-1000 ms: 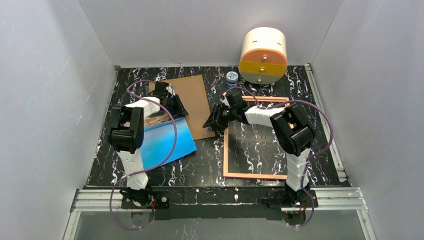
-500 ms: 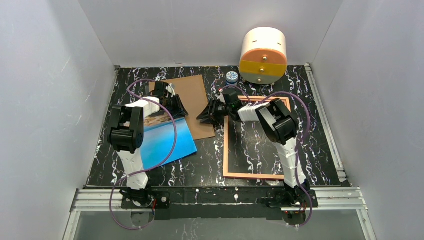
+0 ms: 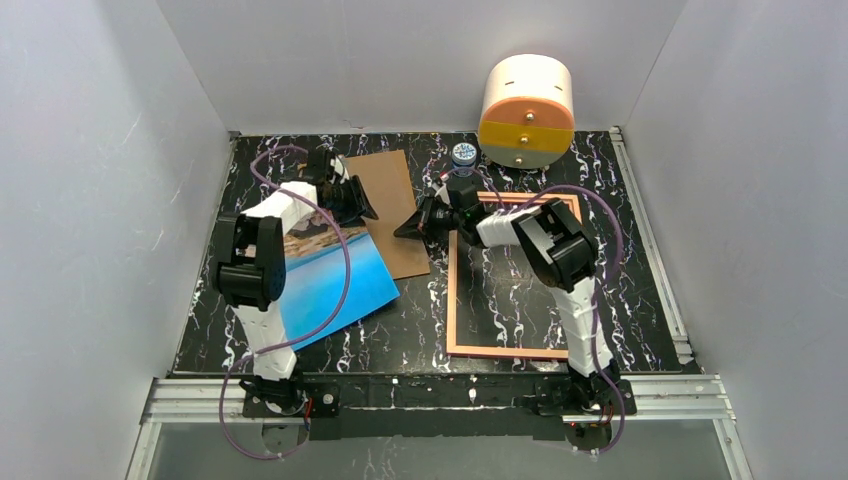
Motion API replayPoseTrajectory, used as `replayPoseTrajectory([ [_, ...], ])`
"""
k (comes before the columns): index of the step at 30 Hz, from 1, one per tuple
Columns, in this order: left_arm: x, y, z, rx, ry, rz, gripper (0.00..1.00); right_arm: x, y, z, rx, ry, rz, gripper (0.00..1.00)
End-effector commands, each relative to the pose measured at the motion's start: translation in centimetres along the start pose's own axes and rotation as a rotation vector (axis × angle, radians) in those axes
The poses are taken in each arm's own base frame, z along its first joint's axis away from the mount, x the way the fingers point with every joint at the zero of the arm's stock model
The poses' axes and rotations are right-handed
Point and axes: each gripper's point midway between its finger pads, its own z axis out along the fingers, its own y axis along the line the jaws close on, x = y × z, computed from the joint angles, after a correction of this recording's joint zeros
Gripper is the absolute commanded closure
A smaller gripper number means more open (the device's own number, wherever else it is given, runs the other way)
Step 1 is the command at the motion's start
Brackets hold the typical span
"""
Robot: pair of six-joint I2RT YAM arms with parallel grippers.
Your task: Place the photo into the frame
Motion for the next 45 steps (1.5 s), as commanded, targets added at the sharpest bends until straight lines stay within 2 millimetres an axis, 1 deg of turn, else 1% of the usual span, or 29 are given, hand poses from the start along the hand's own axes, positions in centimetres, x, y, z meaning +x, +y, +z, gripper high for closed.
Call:
replayPoseTrajectory([
  [1, -3.3, -4.0, -6.3, 0.014, -0.119, 0.067, 0.56, -2.6, 8.9, -3.2, -0.114, -0.133, -0.186, 0.99],
  [3, -3.7, -3.9, -7.7, -0.010, -0.150, 0.080, 0.53, -3.3, 10.8, -4.4, -0.105, -0.182, -0.222, 0.99],
  [4, -3.9, -3.6, -8.3, -0.026, -0.165, 0.081, 0.51, -3.6, 12.1, -5.3, -0.104, -0.204, -0.241, 0.99],
  [6, -4.0, -3.1, -9.2, -0.050, -0.193, 0.079, 0.49, -4.3, 13.2, -6.6, -0.072, -0.251, -0.257, 0.99],
  [8, -4.1, -2.3, -10.0, -0.083, -0.222, 0.076, 0.45, -4.6, 13.9, -7.9, -0.030, -0.282, -0.264, 0.99],
  [9, -4.1, -1.8, -10.3, -0.104, -0.236, 0.074, 0.43, -4.8, 14.6, -8.5, -0.025, -0.296, -0.275, 0.99],
  [11, -4.0, -0.6, -10.8, -0.152, -0.258, 0.065, 0.39, -5.0, 15.1, -10.0, 0.016, -0.331, -0.269, 0.99],
  [14, -3.6, 0.5, -11.3, -0.178, -0.269, 0.052, 0.36, -5.4, 16.2, -12.5, 0.071, -0.380, -0.261, 0.99],
  [16, -3.2, 0.2, -11.5, -0.155, -0.258, 0.056, 0.35, -5.6, 16.3, -14.5, 0.121, -0.396, -0.214, 0.99],
  [21, -2.6, -2.2, -11.8, -0.041, -0.202, 0.068, 0.33, -5.7, 17.5, -19.6, 0.219, -0.432, -0.096, 0.99],
  [23, -2.4, -2.6, -11.9, -0.023, -0.191, 0.068, 0.33, -5.5, 17.9, -21.2, 0.260, -0.442, -0.064, 0.99],
  [24, -2.3, -2.6, -12.0, -0.023, -0.189, 0.068, 0.33, -5.6, 18.6, -22.1, 0.265, -0.452, -0.056, 0.99],
  [27, -1.8, -2.3, -11.7, -0.024, -0.175, 0.065, 0.33, -5.0, 19.6, -24.0, 0.277, -0.455, -0.017, 0.99],
  [30, -0.6, -1.9, -11.0, -0.013, -0.132, 0.058, 0.33, -4.3, 20.2, -25.6, 0.291, -0.450, 0.040, 0.99],
  [33, 1.1, -0.9, -10.1, -0.019, -0.083, 0.040, 0.34, -3.9, 21.6, -27.0, 0.254, -0.467, 0.073, 0.99],
  [34, 1.6, -0.7, -10.0, -0.020, -0.072, 0.038, 0.34, -3.9, 22.2, -27.5, 0.232, -0.482, 0.076, 0.99],
  [36, 2.5, -0.2, -9.7, -0.016, -0.059, 0.035, 0.34, -4.1, 24.5, -28.7, 0.146, -0.529, 0.038, 0.99],
  [38, 3.2, -0.6, -9.5, 0.022, -0.047, 0.042, 0.34, -4.2, 26.7, -30.0, 0.071, -0.581, -0.004, 0.99],
  [40, 3.8, -1.5, -9.1, 0.084, -0.036, 0.043, 0.35, -4.2, 29.1, -31.6, 0.011, -0.629, -0.070, 0.99],
  [43, 4.9, -3.7, -8.3, 0.155, -0.018, 0.065, 0.34, -3.8, 32.6, -34.2, -0.060, -0.698, -0.172, 0.99],
  [45, 5.7, -5.1, -7.5, 0.168, -0.018, 0.097, 0.34, -3.3, 34.2, -35.7, -0.075, -0.731, -0.237, 0.99],
])
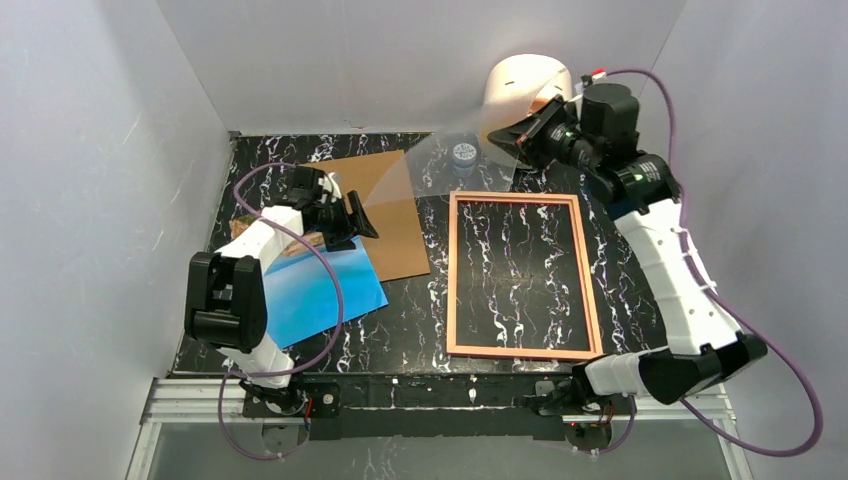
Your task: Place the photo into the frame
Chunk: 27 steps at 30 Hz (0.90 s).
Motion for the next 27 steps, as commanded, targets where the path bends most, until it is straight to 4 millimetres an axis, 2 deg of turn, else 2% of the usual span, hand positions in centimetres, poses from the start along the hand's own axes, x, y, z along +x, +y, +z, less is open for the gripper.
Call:
replayPoseTrajectory([
  [1, 1.1, -6.0, 0.0, 0.154, -0.040, 0.115, 0.34, -3.1, 8.0, -5.9, -0.235, -0.175, -0.166, 0.99],
  [3, 2.0, -7.3, 1.2, 0.171, -0.041, 0.137, 0.31, -3.2, 8.2, -7.4, -0.217, -0.191, -0.232, 0.99],
  [4, 2.8, -8.0, 1.9, 0.181, -0.031, 0.147, 0.31, -3.0, 7.6, -8.1, -0.190, -0.194, -0.265, 0.99],
  [12, 4.3, -12.1, 6.2, 0.235, -0.012, 0.210, 0.28, -1.4, 3.6, -12.9, -0.041, -0.204, -0.337, 0.99],
  [14, 5.4, -12.4, 7.7, 0.217, 0.019, 0.230, 0.28, -1.4, 2.0, -14.0, 0.030, -0.223, -0.350, 0.99],
  [18, 7.7, -11.8, 10.3, 0.140, 0.068, 0.240, 0.28, -1.7, -1.5, -16.0, 0.200, -0.245, -0.408, 0.99],
  [22, 9.3, -12.3, 11.9, 0.114, 0.094, 0.280, 0.29, -0.6, -5.3, -16.9, 0.359, -0.169, -0.458, 0.99],
  [27, 10.3, -12.2, 13.3, 0.071, 0.107, 0.303, 0.32, 0.5, -7.2, -17.1, 0.409, -0.103, -0.467, 0.99],
])
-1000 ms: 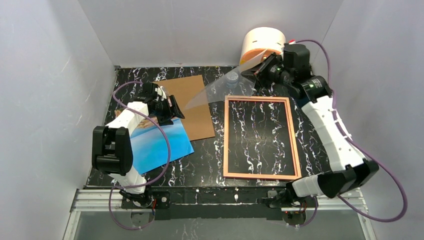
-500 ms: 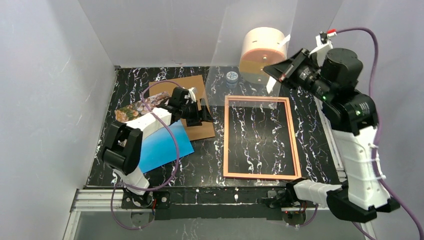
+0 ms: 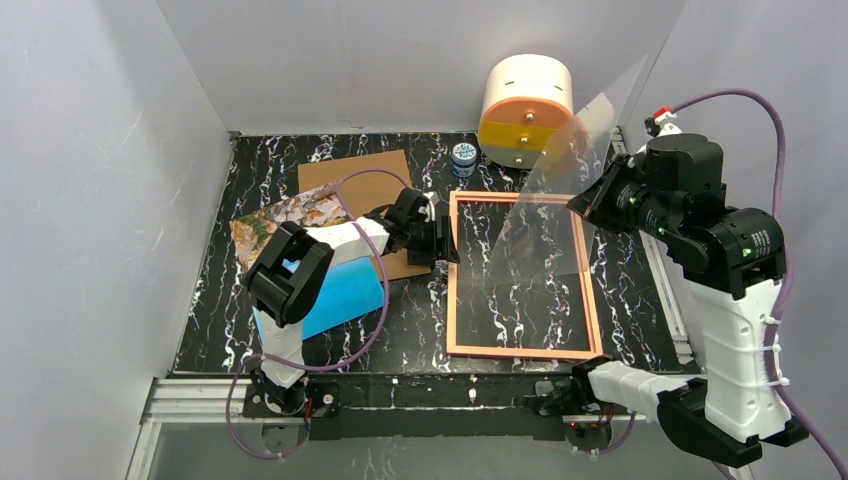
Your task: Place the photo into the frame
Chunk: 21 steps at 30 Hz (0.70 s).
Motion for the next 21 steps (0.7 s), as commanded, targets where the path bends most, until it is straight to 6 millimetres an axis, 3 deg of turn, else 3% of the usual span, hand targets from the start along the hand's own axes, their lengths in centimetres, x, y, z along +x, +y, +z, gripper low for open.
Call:
replayPoseTrajectory([
  [1, 1.1, 0.8, 1.3, -0.072, 0.025, 0.009, 0.33, 1.0, -1.5, -0.5, 0.051, 0.029, -0.055, 0.99],
  [5, 1.8, 1.8, 2.1, -0.163, 0.038, 0.025, 0.43, 1.4, -1.6, 0.0, 0.051, 0.049, -0.054, 0.99],
  [13, 2.3, 5.8, 1.9, -0.404, 0.048, 0.071, 0.79, 2.2, -1.4, 1.2, 0.034, 0.069, -0.019, 0.99],
  [21, 2.4, 9.5, -1.1, -0.560, 0.070, 0.118, 0.83, 4.4, -0.2, 3.4, -0.057, 0.154, -0.012, 0.99],
])
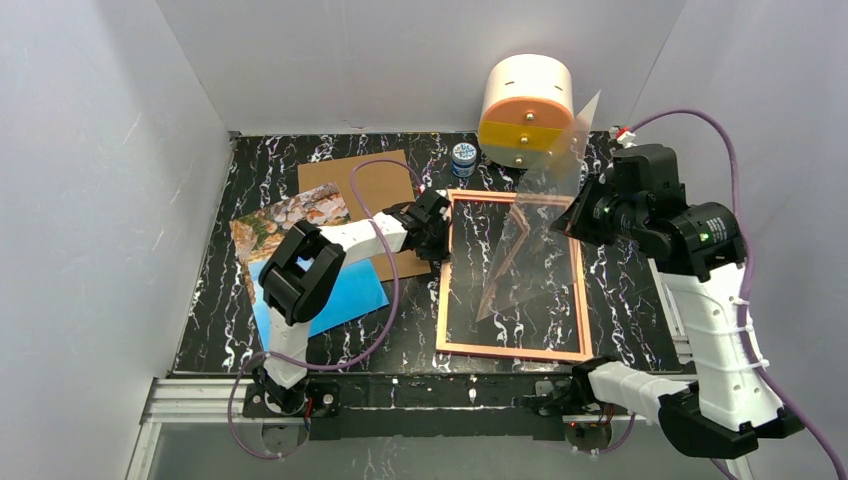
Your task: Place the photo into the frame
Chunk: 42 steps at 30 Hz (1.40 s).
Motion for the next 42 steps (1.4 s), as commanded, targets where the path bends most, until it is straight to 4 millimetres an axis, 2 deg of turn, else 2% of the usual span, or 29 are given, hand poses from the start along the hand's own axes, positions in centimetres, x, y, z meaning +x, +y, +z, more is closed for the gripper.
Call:
replayPoseTrajectory([
  [1, 3.7, 9.0, -0.9, -0.291, 0.125, 0.042, 0.84, -0.4, 2.6, 0.6, -0.147, -0.019, -0.001, 0.99],
  [5, 4.1, 11.2, -1.9, -0.289, 0.146, -0.007, 0.86, 0.5, 4.2, 1.4, -0.260, 0.009, -0.031, 0.99],
  [10, 5.1, 15.0, -2.9, -0.292, 0.180, -0.120, 0.88, 1.6, 6.5, 2.4, -0.427, 0.048, -0.059, 0.99],
  [15, 5.3, 17.5, -4.6, -0.310, 0.176, -0.153, 0.89, 2.2, 7.7, 3.4, -0.514, 0.086, -0.085, 0.99],
  [17, 4.8, 17.4, -5.2, -0.283, 0.167, -0.151, 0.86, 2.3, 8.3, 3.7, -0.554, 0.093, -0.090, 0.99],
  [21, 2.7, 14.4, -6.4, -0.118, 0.144, -0.150, 0.71, 2.7, 9.4, 4.1, -0.630, 0.113, -0.090, 0.99],
  [22, 1.7, 13.5, -6.9, -0.079, 0.129, -0.158, 0.64, 2.7, 9.5, 4.4, -0.640, 0.115, -0.087, 0.99],
  [24, -0.3, 12.6, -8.2, -0.037, 0.092, -0.204, 0.57, 2.9, 9.5, 5.1, -0.646, 0.122, -0.083, 0.99],
  [28, -4.1, 11.5, -10.5, 0.057, 0.017, -0.308, 0.52, 3.9, 9.2, 6.4, -0.658, 0.150, -0.058, 0.99],
  [31, -5.2, 11.7, -11.6, 0.077, -0.006, -0.350, 0.52, 4.8, 8.7, 7.6, -0.665, 0.158, -0.030, 0.99],
  [37, -4.6, 14.0, -12.1, 0.023, -0.016, -0.420, 0.55, 6.2, 7.9, 10.8, -0.688, 0.140, 0.040, 0.99],
  [42, -4.2, 15.6, -11.6, -0.001, 0.001, -0.440, 0.57, 5.9, 8.3, 11.4, -0.720, 0.112, 0.064, 0.99],
])
